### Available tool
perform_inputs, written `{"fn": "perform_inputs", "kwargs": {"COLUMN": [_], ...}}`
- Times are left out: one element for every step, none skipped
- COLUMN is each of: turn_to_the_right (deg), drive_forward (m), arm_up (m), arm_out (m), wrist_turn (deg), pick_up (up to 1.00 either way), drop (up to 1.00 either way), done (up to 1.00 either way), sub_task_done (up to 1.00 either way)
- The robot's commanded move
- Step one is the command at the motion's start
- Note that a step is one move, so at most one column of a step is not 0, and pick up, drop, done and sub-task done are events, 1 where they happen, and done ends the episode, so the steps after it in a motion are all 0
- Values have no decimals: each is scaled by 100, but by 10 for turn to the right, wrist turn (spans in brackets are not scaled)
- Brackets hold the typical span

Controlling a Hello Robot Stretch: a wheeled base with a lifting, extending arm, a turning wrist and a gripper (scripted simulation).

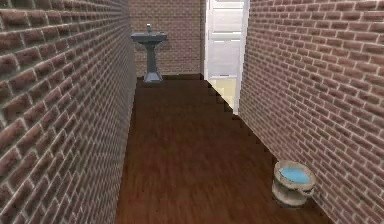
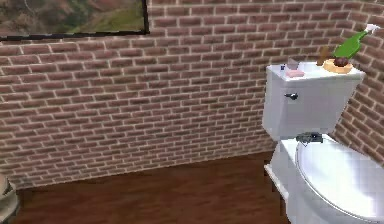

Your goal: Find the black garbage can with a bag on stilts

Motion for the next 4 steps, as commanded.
{"fn": "perform_inputs", "kwargs": {"turn_to_the_right": [0, -30, 0, 60], "drive_forward": [100, 0, 70, 0], "arm_up": [0, 0, 0, 0], "arm_out": [0, 0, 0, 0], "wrist_turn": [0, 0, 0, 0], "pick_up": [0, 0, 0, 0], "drop": [0, 0, 0, 0], "done": [0, 0, 0, 0], "sub_task_done": [0, 0, 0, 0]}}
